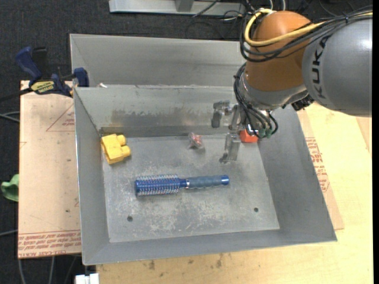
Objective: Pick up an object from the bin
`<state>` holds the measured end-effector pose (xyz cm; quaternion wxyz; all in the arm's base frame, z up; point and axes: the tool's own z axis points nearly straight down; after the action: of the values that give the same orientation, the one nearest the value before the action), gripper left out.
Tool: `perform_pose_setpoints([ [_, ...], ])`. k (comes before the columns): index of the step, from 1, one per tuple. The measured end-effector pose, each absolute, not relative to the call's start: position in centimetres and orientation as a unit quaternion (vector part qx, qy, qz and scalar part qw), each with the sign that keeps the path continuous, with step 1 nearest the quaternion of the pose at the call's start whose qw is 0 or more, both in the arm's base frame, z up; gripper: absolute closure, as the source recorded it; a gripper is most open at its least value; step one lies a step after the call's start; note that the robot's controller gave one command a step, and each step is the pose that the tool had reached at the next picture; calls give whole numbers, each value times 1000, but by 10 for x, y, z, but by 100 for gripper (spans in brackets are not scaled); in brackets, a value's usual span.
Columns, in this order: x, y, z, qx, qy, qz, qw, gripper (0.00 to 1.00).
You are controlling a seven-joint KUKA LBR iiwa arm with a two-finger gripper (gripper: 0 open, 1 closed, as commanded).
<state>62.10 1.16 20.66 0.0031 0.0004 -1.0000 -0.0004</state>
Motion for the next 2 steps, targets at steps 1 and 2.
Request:
perform_pose_setpoints([
  [1,590,46,67,113,-994,-1,2,0],
  [2,581,50,101,194,-981,-1,-2,0],
])
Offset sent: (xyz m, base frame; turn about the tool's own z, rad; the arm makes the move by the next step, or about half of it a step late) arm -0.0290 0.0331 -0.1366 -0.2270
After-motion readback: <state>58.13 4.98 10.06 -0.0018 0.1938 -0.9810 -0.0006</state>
